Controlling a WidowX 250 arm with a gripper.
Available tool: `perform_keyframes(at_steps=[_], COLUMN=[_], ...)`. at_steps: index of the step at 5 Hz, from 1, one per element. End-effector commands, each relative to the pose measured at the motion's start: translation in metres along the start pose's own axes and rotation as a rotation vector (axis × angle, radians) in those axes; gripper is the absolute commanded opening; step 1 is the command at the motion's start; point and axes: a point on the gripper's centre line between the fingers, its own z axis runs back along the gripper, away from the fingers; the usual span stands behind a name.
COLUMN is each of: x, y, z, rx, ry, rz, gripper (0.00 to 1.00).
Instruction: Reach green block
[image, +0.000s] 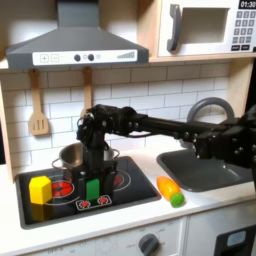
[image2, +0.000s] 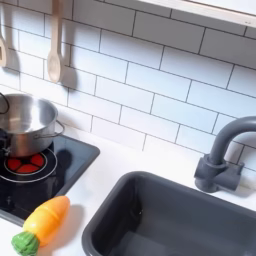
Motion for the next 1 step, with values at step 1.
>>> perform_keyframes(at_steps=[1], x=[0.0], y=[0.0], z=[0.0], rx=[0.0], ry=[0.0], rz=[-0.002], gripper=[1.0])
